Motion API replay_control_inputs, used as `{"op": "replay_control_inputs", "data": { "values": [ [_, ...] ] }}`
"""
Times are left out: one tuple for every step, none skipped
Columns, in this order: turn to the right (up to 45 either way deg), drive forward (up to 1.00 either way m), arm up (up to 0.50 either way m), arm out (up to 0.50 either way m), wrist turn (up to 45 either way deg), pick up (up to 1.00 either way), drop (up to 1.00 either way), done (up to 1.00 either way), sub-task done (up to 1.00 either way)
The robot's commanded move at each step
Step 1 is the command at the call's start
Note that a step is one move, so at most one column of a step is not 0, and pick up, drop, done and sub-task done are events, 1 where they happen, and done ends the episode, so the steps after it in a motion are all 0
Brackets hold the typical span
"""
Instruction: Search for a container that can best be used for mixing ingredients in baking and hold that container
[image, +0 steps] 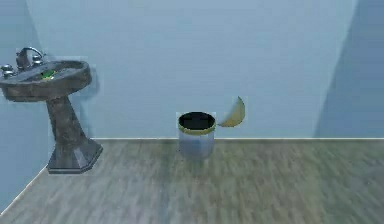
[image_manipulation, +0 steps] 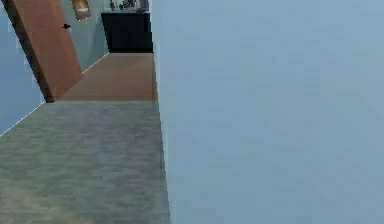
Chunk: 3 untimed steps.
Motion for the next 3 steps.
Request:
{"op": "replay_control_inputs", "data": {
  "values": [
    [0.0,0.2,0.0,0.0,0.0,0.0,0.0,0.0,0.0],
    [30.0,0.0,0.0,0.0,0.0,0.0,0.0,0.0,0.0],
    [0.0,0.5,0.0,0.0,0.0,0.0,0.0,0.0,0.0]
  ]
}}
